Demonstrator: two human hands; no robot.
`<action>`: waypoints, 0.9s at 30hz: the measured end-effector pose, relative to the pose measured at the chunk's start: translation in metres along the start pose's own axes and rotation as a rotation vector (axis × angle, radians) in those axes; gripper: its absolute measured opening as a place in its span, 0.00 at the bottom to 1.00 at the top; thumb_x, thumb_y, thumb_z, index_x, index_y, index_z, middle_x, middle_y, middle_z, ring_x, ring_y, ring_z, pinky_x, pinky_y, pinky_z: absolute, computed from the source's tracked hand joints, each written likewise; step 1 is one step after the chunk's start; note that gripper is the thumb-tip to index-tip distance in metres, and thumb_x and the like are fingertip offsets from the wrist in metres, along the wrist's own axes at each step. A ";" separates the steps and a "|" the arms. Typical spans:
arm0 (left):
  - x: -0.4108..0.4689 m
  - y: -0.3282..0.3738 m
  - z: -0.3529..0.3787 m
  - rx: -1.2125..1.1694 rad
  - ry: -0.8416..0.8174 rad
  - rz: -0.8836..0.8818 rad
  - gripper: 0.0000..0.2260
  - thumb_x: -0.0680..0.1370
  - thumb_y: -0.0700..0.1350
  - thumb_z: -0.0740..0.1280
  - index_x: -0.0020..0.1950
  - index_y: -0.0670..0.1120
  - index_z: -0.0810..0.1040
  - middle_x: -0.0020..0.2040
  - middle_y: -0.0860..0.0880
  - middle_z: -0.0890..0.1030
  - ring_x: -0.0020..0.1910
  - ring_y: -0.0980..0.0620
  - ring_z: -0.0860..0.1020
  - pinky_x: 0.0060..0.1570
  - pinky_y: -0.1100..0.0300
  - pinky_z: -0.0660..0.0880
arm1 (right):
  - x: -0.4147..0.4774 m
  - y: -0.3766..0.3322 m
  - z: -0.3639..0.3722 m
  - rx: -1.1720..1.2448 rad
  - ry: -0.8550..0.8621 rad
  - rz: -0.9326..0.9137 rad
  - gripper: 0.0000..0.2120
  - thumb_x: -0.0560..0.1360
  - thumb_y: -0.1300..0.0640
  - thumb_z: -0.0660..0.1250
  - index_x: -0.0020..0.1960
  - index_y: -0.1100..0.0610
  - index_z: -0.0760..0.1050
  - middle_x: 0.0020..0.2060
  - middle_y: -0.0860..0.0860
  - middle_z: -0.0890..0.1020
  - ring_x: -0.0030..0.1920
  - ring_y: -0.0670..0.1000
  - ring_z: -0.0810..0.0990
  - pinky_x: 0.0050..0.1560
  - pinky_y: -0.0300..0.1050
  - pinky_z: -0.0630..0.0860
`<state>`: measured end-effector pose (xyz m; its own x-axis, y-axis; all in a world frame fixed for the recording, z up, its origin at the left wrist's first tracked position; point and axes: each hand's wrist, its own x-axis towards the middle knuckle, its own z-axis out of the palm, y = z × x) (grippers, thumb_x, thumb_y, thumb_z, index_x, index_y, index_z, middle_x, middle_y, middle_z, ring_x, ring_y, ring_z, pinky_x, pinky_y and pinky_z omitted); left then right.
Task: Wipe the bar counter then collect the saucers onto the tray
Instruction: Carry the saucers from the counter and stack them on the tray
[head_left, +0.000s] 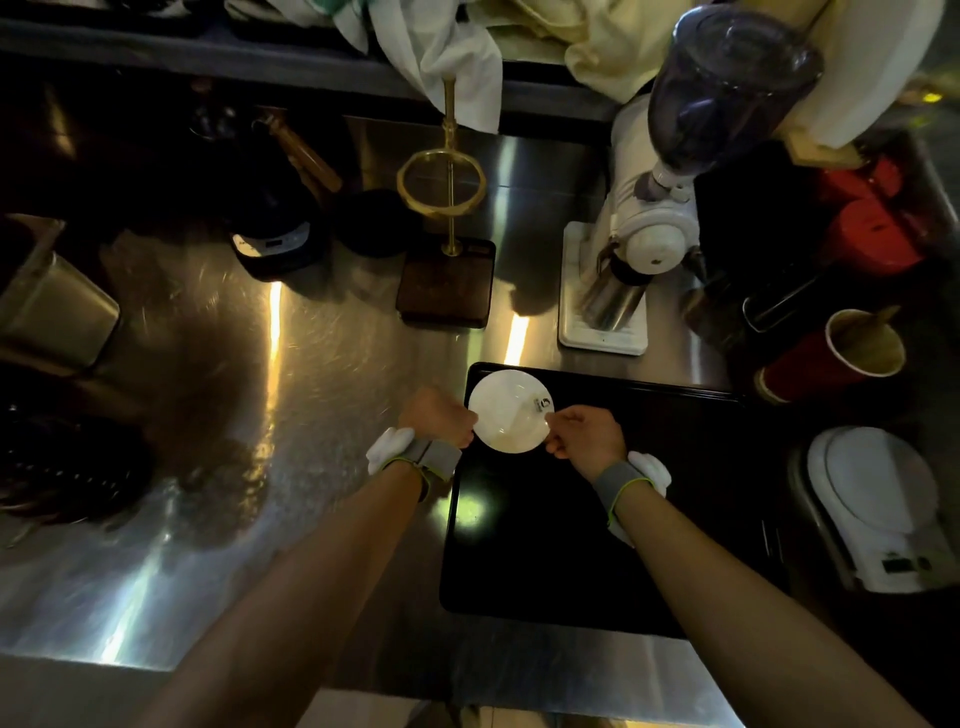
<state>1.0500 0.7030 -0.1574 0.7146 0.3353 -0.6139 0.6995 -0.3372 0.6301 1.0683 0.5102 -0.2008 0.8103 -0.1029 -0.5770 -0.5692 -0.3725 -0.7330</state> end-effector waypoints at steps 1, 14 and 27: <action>-0.002 -0.001 -0.002 -0.006 0.013 0.012 0.06 0.71 0.42 0.70 0.34 0.43 0.79 0.31 0.46 0.83 0.31 0.48 0.82 0.39 0.55 0.81 | -0.001 0.000 -0.001 0.005 -0.002 0.003 0.11 0.75 0.59 0.68 0.34 0.55 0.77 0.29 0.55 0.81 0.26 0.50 0.77 0.29 0.41 0.74; -0.030 -0.015 0.007 -0.194 -0.130 0.052 0.09 0.75 0.41 0.69 0.34 0.43 0.76 0.33 0.43 0.79 0.30 0.48 0.77 0.39 0.55 0.77 | -0.061 -0.009 -0.034 0.141 -0.015 -0.039 0.07 0.77 0.59 0.66 0.41 0.56 0.77 0.32 0.54 0.82 0.27 0.47 0.77 0.27 0.35 0.74; -0.129 0.075 0.089 -0.224 -0.396 0.440 0.09 0.76 0.41 0.70 0.35 0.47 0.80 0.28 0.51 0.81 0.27 0.57 0.78 0.26 0.67 0.74 | -0.173 0.005 -0.165 0.346 0.170 -0.300 0.07 0.78 0.61 0.64 0.43 0.58 0.78 0.31 0.52 0.84 0.29 0.48 0.81 0.31 0.39 0.76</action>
<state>1.0103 0.5558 -0.0731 0.9125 -0.1583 -0.3771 0.3527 -0.1625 0.9215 0.9484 0.3744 -0.0454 0.9407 -0.1977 -0.2759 -0.2965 -0.0830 -0.9514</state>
